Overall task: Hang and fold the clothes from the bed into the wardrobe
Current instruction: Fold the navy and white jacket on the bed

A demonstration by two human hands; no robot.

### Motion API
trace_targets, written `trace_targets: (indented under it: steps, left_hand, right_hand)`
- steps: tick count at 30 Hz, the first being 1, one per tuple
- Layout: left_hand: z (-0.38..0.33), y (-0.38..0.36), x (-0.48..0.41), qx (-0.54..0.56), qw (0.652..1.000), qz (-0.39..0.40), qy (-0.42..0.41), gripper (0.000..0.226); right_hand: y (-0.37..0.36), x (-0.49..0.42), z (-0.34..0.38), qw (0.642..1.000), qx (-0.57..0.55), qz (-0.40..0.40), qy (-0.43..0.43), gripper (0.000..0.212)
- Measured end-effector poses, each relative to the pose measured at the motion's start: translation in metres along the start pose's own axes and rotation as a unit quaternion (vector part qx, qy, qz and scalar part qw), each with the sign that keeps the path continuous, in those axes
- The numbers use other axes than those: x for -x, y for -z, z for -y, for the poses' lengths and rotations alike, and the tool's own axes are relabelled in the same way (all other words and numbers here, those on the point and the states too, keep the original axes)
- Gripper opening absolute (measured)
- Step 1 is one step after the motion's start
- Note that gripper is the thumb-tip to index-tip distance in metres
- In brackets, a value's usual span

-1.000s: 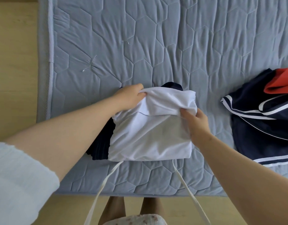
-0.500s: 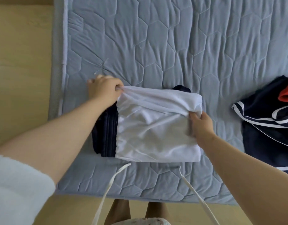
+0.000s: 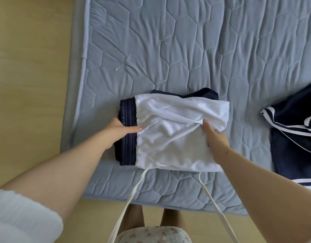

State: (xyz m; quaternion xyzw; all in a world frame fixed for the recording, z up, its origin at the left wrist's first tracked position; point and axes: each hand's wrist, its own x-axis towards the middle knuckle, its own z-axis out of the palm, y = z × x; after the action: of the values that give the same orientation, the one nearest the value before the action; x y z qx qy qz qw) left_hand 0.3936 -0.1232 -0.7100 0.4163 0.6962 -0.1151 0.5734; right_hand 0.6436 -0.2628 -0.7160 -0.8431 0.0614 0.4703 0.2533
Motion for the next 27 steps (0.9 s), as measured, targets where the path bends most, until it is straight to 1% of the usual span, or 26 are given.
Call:
trace_targets:
  steps: [1,4,8,9,11,13,19,23,27]
  left_hand:
    - [-0.001,0.001,0.004,0.003,1.000,0.011,0.018,0.070]
    - [-0.005,0.005,0.015,0.093,0.992,0.039,0.074,0.057]
    - [-0.011,0.030,0.054,0.143,0.985,0.056,0.082,0.022]
    - [-0.012,0.041,0.067,0.153,0.984,0.051,0.080,0.016]
    - [-0.018,0.066,0.095,0.177,0.981,0.030,0.073,0.010]
    - [-0.027,0.091,0.128,0.209,0.976,0.000,0.062,0.009]
    - [-0.053,0.171,0.239,0.287,0.954,-0.084,-0.001,0.016]
    - [-0.061,0.227,0.318,0.326,0.933,-0.142,-0.053,0.021]
    - [-0.050,0.283,0.395,0.368,0.907,-0.182,-0.097,0.020]
  right_hand:
    - [0.000,0.003,0.002,1.000,0.012,-0.007,0.004,0.050]
    - [0.001,0.013,0.008,0.997,0.046,-0.042,0.039,0.053]
    - [0.000,0.045,0.021,0.993,0.076,-0.046,0.083,0.058]
    - [-0.002,0.057,0.028,0.993,0.073,-0.036,0.090,0.055]
    - [-0.008,0.085,0.047,0.992,0.063,-0.014,0.107,0.044]
    - [-0.012,0.115,0.073,0.990,0.053,0.004,0.132,0.043]
    - [-0.011,0.222,0.172,0.970,0.049,0.045,0.233,0.043]
    - [-0.012,0.309,0.224,0.944,0.050,0.093,0.311,0.042]
    - [-0.023,0.396,0.261,0.915,0.061,0.143,0.374,0.054]
